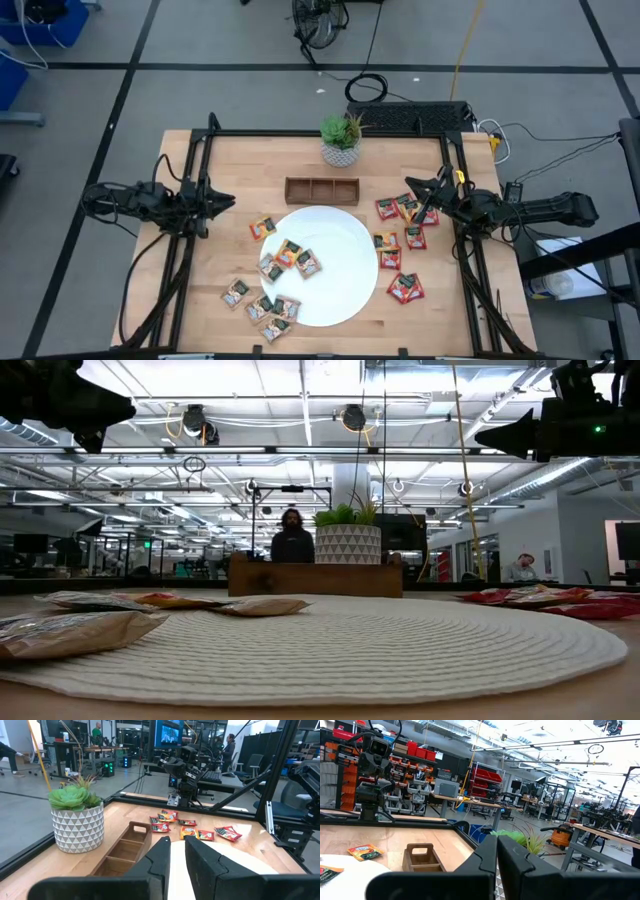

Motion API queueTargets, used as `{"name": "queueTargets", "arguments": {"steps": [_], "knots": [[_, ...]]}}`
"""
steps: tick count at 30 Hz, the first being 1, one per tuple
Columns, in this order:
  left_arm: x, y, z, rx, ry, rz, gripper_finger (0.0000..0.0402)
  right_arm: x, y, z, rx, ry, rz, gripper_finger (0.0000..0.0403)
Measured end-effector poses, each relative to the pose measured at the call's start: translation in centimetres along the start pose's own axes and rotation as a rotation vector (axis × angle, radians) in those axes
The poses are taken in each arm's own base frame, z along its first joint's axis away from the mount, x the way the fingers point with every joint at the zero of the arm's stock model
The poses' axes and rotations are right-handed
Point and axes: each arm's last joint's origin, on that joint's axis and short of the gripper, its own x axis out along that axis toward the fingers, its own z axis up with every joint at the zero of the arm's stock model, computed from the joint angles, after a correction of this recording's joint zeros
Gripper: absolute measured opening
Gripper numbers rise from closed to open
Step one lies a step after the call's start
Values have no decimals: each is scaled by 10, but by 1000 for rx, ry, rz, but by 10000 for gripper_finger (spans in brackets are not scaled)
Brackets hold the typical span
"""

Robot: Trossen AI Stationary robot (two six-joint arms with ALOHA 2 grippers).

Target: Pick & Place Tea

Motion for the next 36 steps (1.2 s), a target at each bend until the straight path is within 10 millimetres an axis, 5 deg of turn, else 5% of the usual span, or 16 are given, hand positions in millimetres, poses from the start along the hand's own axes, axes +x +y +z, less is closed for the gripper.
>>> {"name": "queueTargets", "arguments": {"steps": [33,36], "knots": [[0,0,0,0,0,0,63,0,0,0,0,0,0,4],[0,0,0,0,0,0,63,0,0,0,118,-1,5,4]]}}
